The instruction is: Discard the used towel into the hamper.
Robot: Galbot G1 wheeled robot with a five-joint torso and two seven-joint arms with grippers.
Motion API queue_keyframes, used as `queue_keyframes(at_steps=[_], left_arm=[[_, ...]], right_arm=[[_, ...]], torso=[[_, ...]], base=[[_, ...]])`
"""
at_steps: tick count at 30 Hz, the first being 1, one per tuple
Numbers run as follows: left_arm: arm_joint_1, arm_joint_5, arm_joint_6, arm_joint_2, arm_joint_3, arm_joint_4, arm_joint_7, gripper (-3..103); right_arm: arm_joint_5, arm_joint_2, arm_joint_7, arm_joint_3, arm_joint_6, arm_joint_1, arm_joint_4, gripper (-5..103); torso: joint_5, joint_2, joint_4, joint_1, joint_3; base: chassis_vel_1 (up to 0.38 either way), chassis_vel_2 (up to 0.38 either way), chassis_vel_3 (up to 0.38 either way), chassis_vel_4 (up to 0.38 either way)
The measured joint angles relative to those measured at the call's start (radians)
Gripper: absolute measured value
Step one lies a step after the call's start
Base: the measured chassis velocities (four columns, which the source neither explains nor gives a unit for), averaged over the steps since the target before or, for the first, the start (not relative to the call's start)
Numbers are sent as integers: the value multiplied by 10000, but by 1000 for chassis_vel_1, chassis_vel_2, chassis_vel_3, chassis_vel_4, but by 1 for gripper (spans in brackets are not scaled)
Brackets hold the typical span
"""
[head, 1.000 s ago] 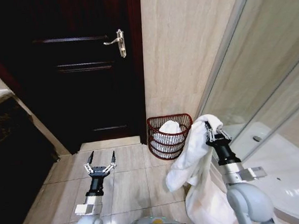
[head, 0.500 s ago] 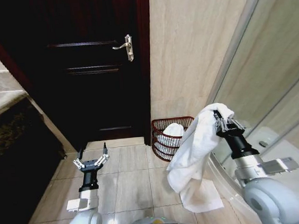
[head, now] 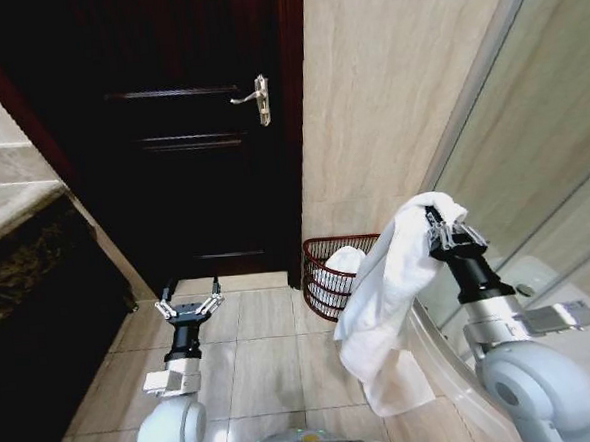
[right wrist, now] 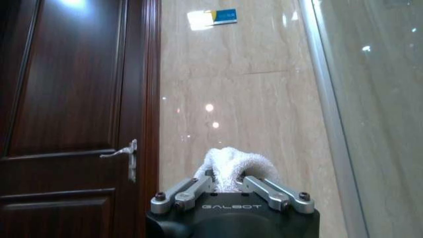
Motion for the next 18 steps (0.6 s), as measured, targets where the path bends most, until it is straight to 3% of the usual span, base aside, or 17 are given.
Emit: queue_keyframes(at_steps=[12,18], left_arm=[[-8,-116,135,5,-64,148,158,100],[116,-977,6,554,-19,340,636,100]], right_arm=[[447,-297,168,38,-169,561,-169,8],[286,-259,38,-51,-266,662,-221,8]], torso=[[-3,468,1,170,298],[0,742,2,282,458]], base=[[0,0,0,0],[0,0,0,0]])
